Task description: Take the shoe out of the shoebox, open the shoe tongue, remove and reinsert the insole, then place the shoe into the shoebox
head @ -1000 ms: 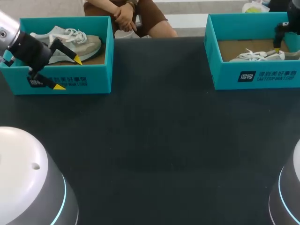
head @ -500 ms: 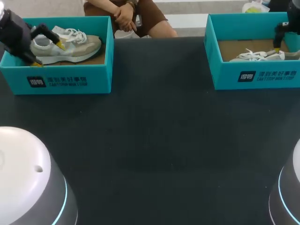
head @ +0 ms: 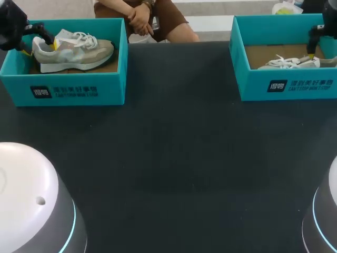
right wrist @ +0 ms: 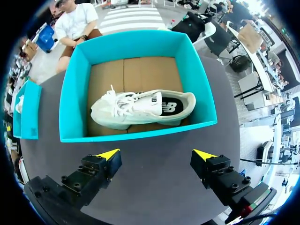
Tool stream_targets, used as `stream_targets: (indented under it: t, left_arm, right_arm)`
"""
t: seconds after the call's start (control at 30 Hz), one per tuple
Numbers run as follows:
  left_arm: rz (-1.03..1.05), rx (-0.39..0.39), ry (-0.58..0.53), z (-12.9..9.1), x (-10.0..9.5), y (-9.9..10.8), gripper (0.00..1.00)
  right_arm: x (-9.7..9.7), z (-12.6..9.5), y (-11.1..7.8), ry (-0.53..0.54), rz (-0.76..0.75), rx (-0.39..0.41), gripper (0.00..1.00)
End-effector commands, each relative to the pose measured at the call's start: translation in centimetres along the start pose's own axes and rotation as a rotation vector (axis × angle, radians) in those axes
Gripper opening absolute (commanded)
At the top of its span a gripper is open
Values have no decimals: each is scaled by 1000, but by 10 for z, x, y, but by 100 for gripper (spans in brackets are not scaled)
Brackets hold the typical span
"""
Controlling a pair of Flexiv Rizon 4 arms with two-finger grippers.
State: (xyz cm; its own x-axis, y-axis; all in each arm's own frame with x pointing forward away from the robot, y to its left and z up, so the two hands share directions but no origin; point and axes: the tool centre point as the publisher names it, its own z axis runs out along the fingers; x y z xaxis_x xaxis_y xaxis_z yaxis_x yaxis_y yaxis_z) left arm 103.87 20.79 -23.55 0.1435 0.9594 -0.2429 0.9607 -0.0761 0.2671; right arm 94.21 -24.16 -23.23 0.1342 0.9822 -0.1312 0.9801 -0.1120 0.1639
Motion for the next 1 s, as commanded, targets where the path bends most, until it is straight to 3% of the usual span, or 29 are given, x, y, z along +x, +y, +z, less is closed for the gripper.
stream_targets:
  t: [0.03, 0.27, 0.87, 1.0]
  left_arm:
    - [19, 63, 99, 5, 10, 50, 100]
    - [-41, 22, 159, 11, 33, 73, 100]
    - [-41, 22, 159, 11, 33, 73, 100]
    - [-81, 76, 170, 24, 33, 88, 100]
  right_arm:
    - [0, 0, 0, 2, 1, -1, 100]
    - [0, 0, 0, 2, 1, -1, 100]
    - [0, 0, 0, 2, 1, -1, 100]
    - [0, 0, 0, 2, 1, -1, 100]
